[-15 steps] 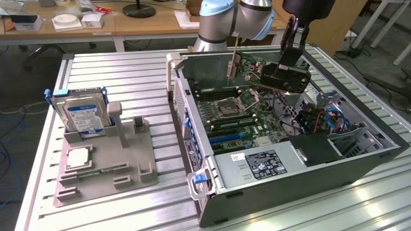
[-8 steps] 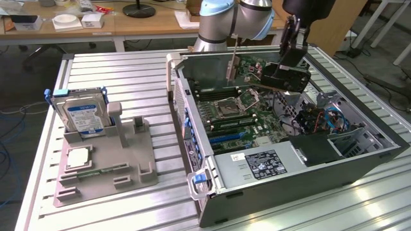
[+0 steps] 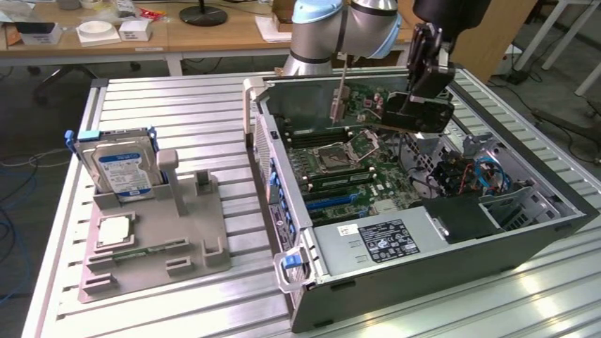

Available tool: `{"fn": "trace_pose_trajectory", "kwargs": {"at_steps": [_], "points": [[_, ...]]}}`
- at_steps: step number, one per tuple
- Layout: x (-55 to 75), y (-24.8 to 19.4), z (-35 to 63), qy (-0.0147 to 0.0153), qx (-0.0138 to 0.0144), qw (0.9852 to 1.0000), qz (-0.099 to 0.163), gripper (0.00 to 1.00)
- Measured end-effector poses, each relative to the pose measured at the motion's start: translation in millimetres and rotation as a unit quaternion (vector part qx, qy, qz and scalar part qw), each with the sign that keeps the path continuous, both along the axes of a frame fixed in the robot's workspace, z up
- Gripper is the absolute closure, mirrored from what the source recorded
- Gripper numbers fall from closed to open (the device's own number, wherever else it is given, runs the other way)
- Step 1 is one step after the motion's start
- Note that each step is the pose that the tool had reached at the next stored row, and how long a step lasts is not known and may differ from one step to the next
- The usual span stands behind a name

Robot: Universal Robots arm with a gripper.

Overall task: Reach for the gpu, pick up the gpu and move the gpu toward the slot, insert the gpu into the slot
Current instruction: 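Insert the gpu into the slot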

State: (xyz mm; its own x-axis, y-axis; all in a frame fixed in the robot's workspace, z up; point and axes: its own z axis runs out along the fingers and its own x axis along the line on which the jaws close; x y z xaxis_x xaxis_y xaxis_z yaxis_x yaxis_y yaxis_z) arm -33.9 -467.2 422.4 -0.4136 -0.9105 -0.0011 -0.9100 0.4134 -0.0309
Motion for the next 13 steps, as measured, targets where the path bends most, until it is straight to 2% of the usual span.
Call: {"fn": "trace_pose_trajectory", "kwargs": {"at_steps": [4, 7, 9, 13], "points": [[-0.2, -0.1, -0.2, -0.0001, 0.0, 0.9997, 0.025, 0.74], [-0.3, -0.2, -0.4, 0.0, 0.0, 0.9989, 0.047, 0.74], [-0.3, -0.2, -0.9, 0.0, -0.0001, 0.9979, 0.065, 0.74], [-0.4, -0.2, -2.8, -0.0001, 0.0, 0.9949, 0.101, 0.74]]}}
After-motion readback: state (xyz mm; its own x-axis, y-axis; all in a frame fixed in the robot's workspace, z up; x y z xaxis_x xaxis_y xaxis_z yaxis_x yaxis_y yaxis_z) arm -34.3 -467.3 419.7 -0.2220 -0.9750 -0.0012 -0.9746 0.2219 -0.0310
